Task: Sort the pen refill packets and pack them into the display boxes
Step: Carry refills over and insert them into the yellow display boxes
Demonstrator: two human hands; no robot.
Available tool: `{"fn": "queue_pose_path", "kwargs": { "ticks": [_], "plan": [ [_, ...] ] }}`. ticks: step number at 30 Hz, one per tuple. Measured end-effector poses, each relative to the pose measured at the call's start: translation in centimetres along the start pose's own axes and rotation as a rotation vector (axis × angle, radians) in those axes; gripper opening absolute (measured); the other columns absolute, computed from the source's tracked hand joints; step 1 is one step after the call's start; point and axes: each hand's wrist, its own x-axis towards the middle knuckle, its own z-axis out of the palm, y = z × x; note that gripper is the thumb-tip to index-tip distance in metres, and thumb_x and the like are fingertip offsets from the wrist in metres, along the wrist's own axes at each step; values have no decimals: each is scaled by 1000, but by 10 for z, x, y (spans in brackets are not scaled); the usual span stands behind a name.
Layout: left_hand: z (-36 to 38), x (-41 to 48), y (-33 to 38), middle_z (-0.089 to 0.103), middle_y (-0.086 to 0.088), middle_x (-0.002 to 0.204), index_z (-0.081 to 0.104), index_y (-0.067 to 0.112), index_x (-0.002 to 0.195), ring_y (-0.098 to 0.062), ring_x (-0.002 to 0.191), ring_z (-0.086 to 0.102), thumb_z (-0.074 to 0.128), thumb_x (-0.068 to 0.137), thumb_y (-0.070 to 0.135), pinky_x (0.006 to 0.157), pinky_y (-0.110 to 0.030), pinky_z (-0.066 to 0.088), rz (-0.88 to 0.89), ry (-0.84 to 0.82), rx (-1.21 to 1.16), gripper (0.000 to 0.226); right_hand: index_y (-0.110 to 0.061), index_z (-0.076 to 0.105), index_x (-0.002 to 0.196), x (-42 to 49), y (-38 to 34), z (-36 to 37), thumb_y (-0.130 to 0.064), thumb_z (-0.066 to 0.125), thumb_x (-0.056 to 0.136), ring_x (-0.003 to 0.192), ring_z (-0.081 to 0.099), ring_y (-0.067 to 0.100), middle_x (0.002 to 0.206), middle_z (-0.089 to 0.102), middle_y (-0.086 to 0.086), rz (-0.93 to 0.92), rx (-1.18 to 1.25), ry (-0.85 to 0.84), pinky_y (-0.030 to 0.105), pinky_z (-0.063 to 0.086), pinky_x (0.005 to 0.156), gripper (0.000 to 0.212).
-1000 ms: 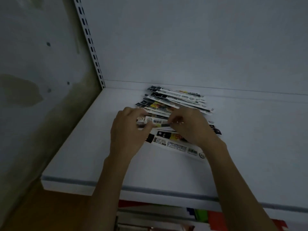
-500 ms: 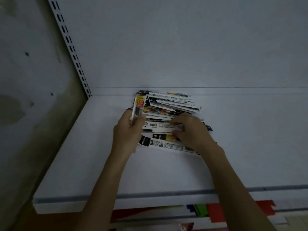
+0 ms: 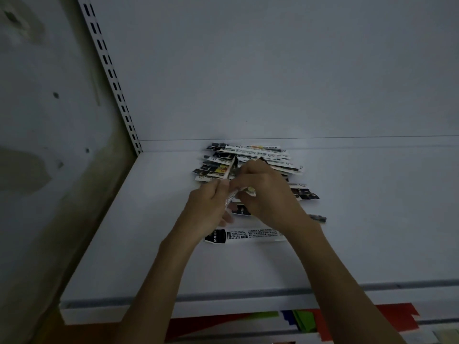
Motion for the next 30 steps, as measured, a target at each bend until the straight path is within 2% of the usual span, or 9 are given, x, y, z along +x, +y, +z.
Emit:
{"fn": "queue_pose_path", "kwargs": {
  "ticks": [5,8,10,12,14,17,21,28,30],
  "plan": [
    [1,1,3,51,2,61,55,16,84,0,35,40,43,94,42,39,-14,33,-64,-138,-68,31,-5,71,96,-9,5,5,5,63,71,90,60,20,99,65,9,33,105,77,22,48,75,28],
    [0,1,1,46,4,57,57,16,86,-1,37,38,59,88,32,38,-15,34,-56,-171,-106,17,-8,56,122,-18,16,-7,7,59,78,92,56,14,119,55,7,286,101,173,23,48,81,46],
    [0,2,-1,48,6,53,59,17,88,-2,38,41,59,89,26,39,-16,36,-45,-115,-141,9,-11,49,129,-26,29,-16,2,56,82,101,53,20,125,53,6,495,-70,53,30,45,82,49],
    [1,5,-2,51,10,47,58,17,85,-3,40,46,55,92,25,41,-17,41,-35,-35,-166,11,-16,55,125,-31,40,-20,-4,53,84,109,49,24,124,57,4,606,-212,-172,32,43,84,42],
    [2,6,0,56,9,55,57,23,84,-1,44,50,51,94,27,43,-15,44,-27,11,-167,12,-19,63,116,-32,42,-21,-7,54,86,107,49,26,118,62,5,603,-236,-229,34,46,85,34],
    [2,6,4,54,7,66,54,27,80,-5,54,49,47,94,31,46,-17,40,8,51,-87,16,-18,70,105,-29,42,-25,-9,54,88,102,51,26,111,65,3,531,-263,-163,38,46,80,26],
    [-2,7,6,52,11,53,52,24,81,1,47,48,48,94,32,49,-18,33,54,116,-56,16,-23,70,105,-26,43,-26,-12,53,91,103,54,23,111,64,-4,477,-156,-163,38,45,81,25],
    [-7,9,6,61,4,74,59,20,94,-9,66,57,40,98,28,68,-30,48,160,160,1,22,-17,74,87,-22,35,-25,-5,67,78,96,58,21,100,67,0,415,-159,-29,38,46,81,17],
    [-7,9,6,61,2,73,59,17,93,-11,64,56,41,98,27,62,-26,46,192,172,47,22,-19,73,84,-18,29,-29,-9,70,77,88,57,15,93,63,-5,466,-89,-84,34,48,75,13]
  ]
}}
